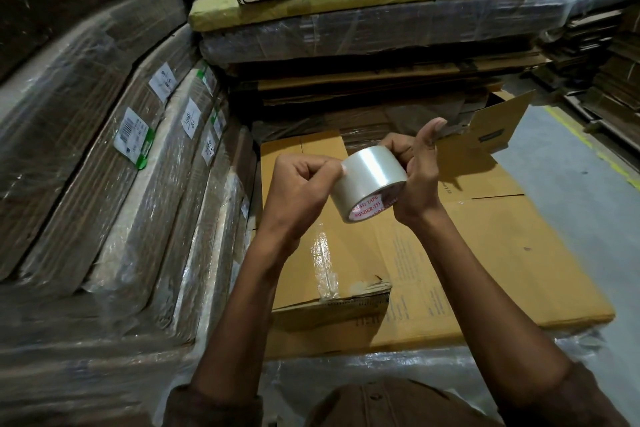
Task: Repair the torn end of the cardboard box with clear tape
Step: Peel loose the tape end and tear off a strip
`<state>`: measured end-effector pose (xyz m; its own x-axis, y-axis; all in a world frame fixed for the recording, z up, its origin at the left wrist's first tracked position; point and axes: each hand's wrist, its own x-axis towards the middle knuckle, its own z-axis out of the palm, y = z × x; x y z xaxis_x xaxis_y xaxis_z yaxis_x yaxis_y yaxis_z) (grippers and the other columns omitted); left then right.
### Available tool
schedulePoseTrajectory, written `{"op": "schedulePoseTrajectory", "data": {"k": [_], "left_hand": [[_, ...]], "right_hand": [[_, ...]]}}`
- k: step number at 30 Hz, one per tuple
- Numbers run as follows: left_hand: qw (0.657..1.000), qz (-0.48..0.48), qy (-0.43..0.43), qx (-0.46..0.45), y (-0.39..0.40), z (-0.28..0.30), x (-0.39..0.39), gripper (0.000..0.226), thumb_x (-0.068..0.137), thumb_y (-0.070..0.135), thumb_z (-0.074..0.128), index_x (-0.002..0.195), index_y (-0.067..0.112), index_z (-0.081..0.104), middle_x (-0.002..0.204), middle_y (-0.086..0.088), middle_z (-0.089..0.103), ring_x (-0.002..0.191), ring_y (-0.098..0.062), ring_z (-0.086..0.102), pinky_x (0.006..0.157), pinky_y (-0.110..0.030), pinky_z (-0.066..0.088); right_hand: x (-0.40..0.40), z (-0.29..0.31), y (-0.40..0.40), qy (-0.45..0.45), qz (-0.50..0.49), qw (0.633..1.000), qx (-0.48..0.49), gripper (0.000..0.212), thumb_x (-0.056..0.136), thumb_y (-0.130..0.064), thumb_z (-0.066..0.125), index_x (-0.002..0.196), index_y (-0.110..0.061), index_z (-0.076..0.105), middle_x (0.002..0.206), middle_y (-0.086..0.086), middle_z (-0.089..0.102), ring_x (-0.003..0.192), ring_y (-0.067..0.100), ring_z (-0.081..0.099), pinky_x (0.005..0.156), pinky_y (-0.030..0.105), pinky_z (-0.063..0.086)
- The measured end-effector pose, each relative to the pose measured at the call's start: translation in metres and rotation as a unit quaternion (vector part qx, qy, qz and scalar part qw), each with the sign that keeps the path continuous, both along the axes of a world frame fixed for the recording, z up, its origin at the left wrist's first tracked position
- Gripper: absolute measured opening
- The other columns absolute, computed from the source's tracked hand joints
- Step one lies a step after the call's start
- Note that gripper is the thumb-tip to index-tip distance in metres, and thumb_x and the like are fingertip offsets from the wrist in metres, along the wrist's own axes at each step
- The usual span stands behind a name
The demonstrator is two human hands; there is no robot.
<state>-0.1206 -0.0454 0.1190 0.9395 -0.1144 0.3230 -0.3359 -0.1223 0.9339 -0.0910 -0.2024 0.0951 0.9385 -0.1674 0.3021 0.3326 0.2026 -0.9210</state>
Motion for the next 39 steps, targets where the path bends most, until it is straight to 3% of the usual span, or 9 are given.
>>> {"op": "schedulePoseTrajectory", "data": {"k": [6, 14, 18, 22, 25, 27, 31, 36, 39], "left_hand": [[1.000, -0.018, -0.007, 0.001, 0.000, 0.002, -0.003, 0.028, 0.089, 0.003, 0.055, 0.077, 0.012, 0.079, 0.085, 0.005, 0.078, 0.090, -0.018, 0.074, 0.077, -0.054, 0.057], [0.999, -0.037, -0.002, -0.005, -0.002, 0.003, -0.003, 0.031, 0.091, -0.013, 0.050, 0.088, 0.002, 0.077, 0.072, 0.004, 0.073, 0.072, 0.002, 0.063, 0.062, -0.019, 0.048], [0.999, -0.028, -0.026, -0.005, -0.001, 0.002, -0.002, 0.035, 0.087, -0.010, 0.048, 0.099, 0.002, 0.078, 0.089, -0.003, 0.078, 0.086, -0.022, 0.071, 0.071, -0.041, 0.059], [0.994, -0.107, -0.017, -0.024, 0.003, 0.008, -0.007, 0.024, 0.090, -0.002, 0.052, 0.090, -0.001, 0.076, 0.080, 0.002, 0.068, 0.080, -0.012, 0.059, 0.070, -0.029, 0.047], [0.996, -0.079, -0.009, -0.043, -0.002, 0.009, -0.008, 0.029, 0.092, -0.008, 0.053, 0.080, 0.001, 0.077, 0.066, 0.002, 0.062, 0.078, 0.005, 0.037, 0.067, -0.016, 0.044], [0.997, -0.068, 0.001, -0.046, -0.005, 0.011, -0.008, 0.031, 0.092, -0.014, 0.049, 0.069, -0.001, 0.065, 0.068, -0.010, 0.058, 0.081, -0.004, 0.023, 0.063, -0.009, 0.040], [0.994, -0.099, -0.002, -0.044, -0.001, 0.011, -0.008, 0.053, 0.091, -0.016, 0.046, 0.060, 0.021, 0.070, 0.063, 0.013, 0.057, 0.065, -0.003, 0.050, 0.063, -0.019, 0.040], [0.994, -0.100, -0.001, -0.037, -0.002, 0.010, -0.007, 0.060, 0.091, -0.017, 0.044, 0.053, 0.024, 0.067, 0.062, 0.014, 0.055, 0.065, -0.002, 0.048, 0.064, -0.022, 0.039], [0.995, -0.092, -0.009, -0.031, -0.001, 0.008, -0.005, 0.049, 0.088, -0.018, 0.044, 0.068, 0.014, 0.074, 0.069, 0.004, 0.059, 0.071, -0.008, 0.053, 0.068, -0.029, 0.044]], "right_hand": [[0.000, -0.002, -0.002, -0.017, -0.017, 1.000, 0.002, 0.096, 0.069, -0.099, 0.029, 0.060, -0.006, 0.051, 0.066, 0.037, 0.040, 0.060, 0.039, 0.044, 0.057, 0.032, 0.032], [0.003, -0.001, -0.003, -0.011, -0.019, 1.000, 0.002, 0.096, 0.068, -0.099, 0.030, 0.059, -0.007, 0.054, 0.063, 0.029, 0.044, 0.061, 0.037, 0.045, 0.058, 0.031, 0.033], [0.005, -0.002, -0.003, -0.013, -0.006, 1.000, -0.005, 0.109, 0.069, -0.099, 0.028, 0.066, 0.008, 0.048, 0.069, 0.040, 0.040, 0.063, 0.055, 0.042, 0.056, 0.045, 0.034], [0.005, 0.001, -0.003, -0.010, -0.010, 1.000, -0.001, 0.096, 0.068, -0.100, 0.028, 0.060, -0.007, 0.054, 0.066, 0.030, 0.043, 0.063, 0.040, 0.045, 0.059, 0.034, 0.034], [0.007, 0.000, -0.003, -0.017, -0.004, 1.000, -0.014, 0.105, 0.070, -0.099, 0.026, 0.065, 0.004, 0.049, 0.066, 0.034, 0.041, 0.062, 0.044, 0.044, 0.059, 0.039, 0.032], [0.007, -0.001, -0.003, -0.021, -0.004, 1.000, -0.023, 0.109, 0.072, -0.098, 0.025, 0.068, 0.009, 0.048, 0.068, 0.036, 0.041, 0.064, 0.052, 0.043, 0.059, 0.045, 0.033], [0.005, 0.001, -0.003, -0.031, -0.017, 0.999, -0.033, 0.105, 0.073, -0.097, 0.023, 0.065, 0.004, 0.050, 0.066, 0.035, 0.042, 0.063, 0.054, 0.043, 0.060, 0.036, 0.033], [0.003, 0.003, -0.002, -0.042, -0.024, 0.998, -0.042, 0.103, 0.075, -0.095, 0.022, 0.065, 0.003, 0.050, 0.066, 0.034, 0.042, 0.063, 0.053, 0.044, 0.058, 0.038, 0.033], [0.004, 0.003, -0.001, -0.044, -0.020, 0.998, -0.044, 0.106, 0.075, -0.095, 0.022, 0.066, 0.007, 0.050, 0.067, 0.034, 0.043, 0.064, 0.054, 0.044, 0.055, 0.045, 0.034]]}}
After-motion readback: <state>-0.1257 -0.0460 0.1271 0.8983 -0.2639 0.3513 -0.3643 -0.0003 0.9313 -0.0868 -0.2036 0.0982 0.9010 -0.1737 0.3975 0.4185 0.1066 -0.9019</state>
